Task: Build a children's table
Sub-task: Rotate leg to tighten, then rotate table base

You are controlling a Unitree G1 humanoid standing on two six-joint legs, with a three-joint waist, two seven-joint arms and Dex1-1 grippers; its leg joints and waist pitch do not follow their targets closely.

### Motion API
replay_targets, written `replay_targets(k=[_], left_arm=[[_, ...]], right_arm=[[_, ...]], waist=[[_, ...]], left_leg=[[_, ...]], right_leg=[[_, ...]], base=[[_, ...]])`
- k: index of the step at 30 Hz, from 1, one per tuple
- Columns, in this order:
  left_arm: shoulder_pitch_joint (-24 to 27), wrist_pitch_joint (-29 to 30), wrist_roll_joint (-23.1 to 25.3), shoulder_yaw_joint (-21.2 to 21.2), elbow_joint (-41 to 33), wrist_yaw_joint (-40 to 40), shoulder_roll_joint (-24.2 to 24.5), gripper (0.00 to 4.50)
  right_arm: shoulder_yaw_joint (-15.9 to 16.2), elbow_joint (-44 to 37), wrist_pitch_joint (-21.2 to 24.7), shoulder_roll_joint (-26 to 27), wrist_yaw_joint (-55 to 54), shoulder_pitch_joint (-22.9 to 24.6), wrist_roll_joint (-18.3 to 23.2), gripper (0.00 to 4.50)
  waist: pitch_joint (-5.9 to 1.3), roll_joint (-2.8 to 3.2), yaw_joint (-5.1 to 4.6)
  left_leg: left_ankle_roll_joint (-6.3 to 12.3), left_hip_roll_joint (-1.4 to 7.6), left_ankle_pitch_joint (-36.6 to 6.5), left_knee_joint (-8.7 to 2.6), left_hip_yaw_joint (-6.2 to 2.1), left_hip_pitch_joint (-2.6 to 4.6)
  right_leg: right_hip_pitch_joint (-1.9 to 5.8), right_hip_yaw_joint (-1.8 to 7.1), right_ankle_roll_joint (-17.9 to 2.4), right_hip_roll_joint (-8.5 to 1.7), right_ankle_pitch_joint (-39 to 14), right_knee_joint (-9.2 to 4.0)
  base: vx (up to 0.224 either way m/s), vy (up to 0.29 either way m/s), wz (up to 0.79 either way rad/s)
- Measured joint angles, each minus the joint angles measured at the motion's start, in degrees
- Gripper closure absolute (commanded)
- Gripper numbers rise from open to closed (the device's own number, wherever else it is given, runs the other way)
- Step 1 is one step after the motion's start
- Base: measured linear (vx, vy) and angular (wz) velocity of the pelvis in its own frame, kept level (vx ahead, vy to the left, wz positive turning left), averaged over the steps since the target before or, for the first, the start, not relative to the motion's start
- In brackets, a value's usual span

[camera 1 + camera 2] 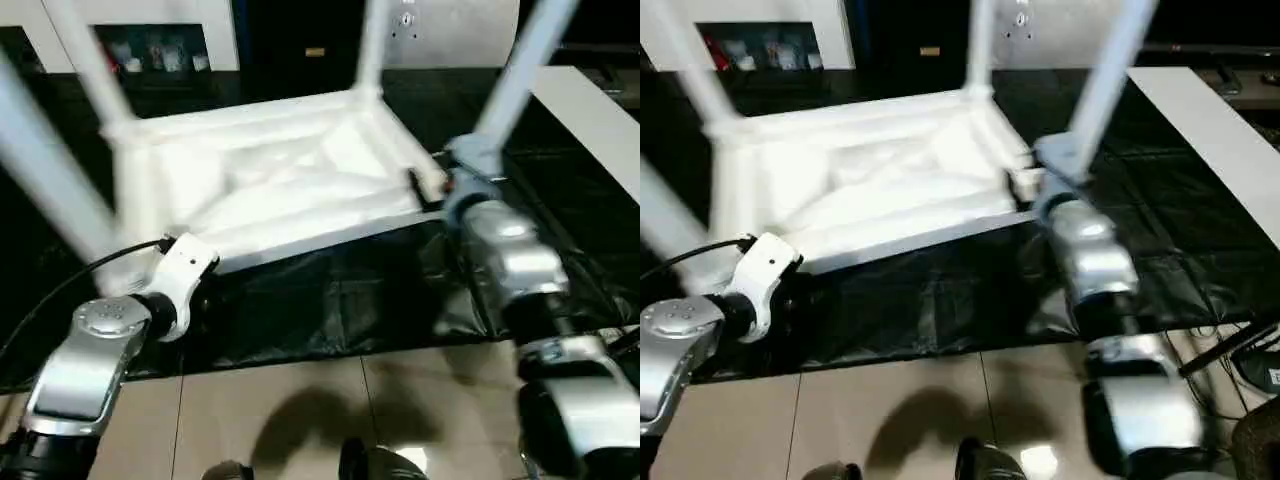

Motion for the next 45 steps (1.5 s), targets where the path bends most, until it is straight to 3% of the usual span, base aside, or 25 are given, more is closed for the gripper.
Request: replay_targets(k=[5,11,14,17,22,29,37,39,45], left_arm=[[1.32,-0.92,-0.78,0.35,-1.31,2.87,-3.66,2.05],[7.82,-2.59,-0.39,4.51,-6.23,10.63,-8.64,2.05],[10.51,-5.6,0.54,6.28,-8.22,14.9,-10.65,2.05],[11.65,-8.07,0.34,7.44,-9.2,16.53,-12.43,2.05],[9.76,-10.83,-1.85,8.13,-8.57,16.04,-12.38,2.05],[4.37,-14.11,-4.34,9.9,-5.45,12.74,-9.1,2.05],[1.56,-14.48,-5.65,10.07,-1.91,12.09,-7.8,1.31],[1.95,-13.91,-6.25,10.45,-2.47,12.36,-8.43,1.09],[10.79,-13.9,-8.96,10.03,-7.12,10.82,-9.42,0.6]], right_arm=[[-1.33,0.85,-3.16,-2.14,0.63,0.31,-0.21,0.0],[0.02,-7.21,-3.62,-1.48,4.74,7.22,0.04,0.0],[1.53,-11.63,-2.56,-0.46,7.4,11.5,1.06,0.0],[3.1,-19.53,2.32,1.16,10.98,16.15,3.99,0.0],[5.12,-30.08,10.01,2.13,13.95,20.91,7.48,0.0],[8.37,-35.05,13.33,3.49,13.91,24.98,7.17,0.0],[9.43,-37.47,16.27,4.1,13.79,25.16,6.8,0.0],[9.66,-38.28,16.87,4.06,13.81,25.73,6.78,0.0],[10.01,-39.48,17.42,3.85,13.92,26.83,6.58,0.0]], waist=[[0.0,0.0,-0.95],[0.0,0.01,-2.53],[0.0,0.0,-2.85],[0.03,-0.06,-3.04],[0.0,-0.11,-2.95],[-0.03,-0.14,-2.5],[-0.04,-0.11,-2.4],[-0.04,-0.11,-2.44],[-0.05,-0.09,-2.42]], left_leg=[[0.02,0.05,-0.01,0.1,0.04,-0.24],[0.02,0.05,-0.01,0.13,-0.04,-0.25],[-0.02,0.03,-0.03,0.2,-0.09,-0.31],[-0.27,0.04,-0.19,0.21,-0.21,-0.39],[-0.27,0.08,-0.18,0.2,-0.74,-0.43],[-0.27,0.02,-0.19,0.2,-0.92,-0.43],[-0.11,0.05,-0.08,0.06,-0.9,-0.41],[-0.1,0.05,-0.08,0.05,-0.88,-0.42],[-0.14,0.04,-0.12,0.03,-0.8,-0.4]], right_leg=[[-0.11,-0.04,-0.05,0.03,-0.26,0.39],[-0.1,-0.19,-0.09,0.2,-0.32,0.44],[-0.09,-0.26,-0.07,0.21,-0.33,0.38],[-0.03,-0.4,-0.05,0.23,-0.33,0.14],[0.08,-0.49,0.07,0.29,-0.25,-0.34],[0.16,-0.41,0.16,0.21,-0.18,-0.43],[0.14,-0.36,0.12,0.24,-0.13,-0.26],[0.14,-0.35,0.12,0.24,-0.13,-0.26],[0.14,-0.27,0.13,0.25,-0.14,-0.27]], base=[[0.0,0.0,0.0],[0.0,0.0,0.0],[0.0,0.0,0.0],[0.0,0.0,0.0],[0.0,0.0,0.0],[0.0,0.0,0.0],[0.0,0.0,0.0],[0.0,0.0,0.0],[0.0,0.0,0.0]])
